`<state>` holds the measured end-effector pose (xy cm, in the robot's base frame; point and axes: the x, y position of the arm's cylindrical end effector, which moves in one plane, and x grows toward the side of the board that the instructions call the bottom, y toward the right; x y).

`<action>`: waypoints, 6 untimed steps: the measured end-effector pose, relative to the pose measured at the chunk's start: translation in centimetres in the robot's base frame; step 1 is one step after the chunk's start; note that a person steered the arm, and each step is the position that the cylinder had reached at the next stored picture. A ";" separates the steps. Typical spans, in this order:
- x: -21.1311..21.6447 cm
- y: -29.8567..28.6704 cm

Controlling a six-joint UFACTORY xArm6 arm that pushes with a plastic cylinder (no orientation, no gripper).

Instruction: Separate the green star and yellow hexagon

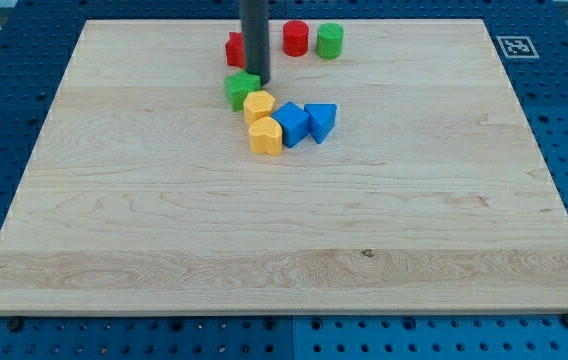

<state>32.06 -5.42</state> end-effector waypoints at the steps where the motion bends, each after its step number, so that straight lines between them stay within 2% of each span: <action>1: 0.1 -3.3; 2: 0.4 -6.9; 5: 0.7 1.2; 6: 3.9 1.2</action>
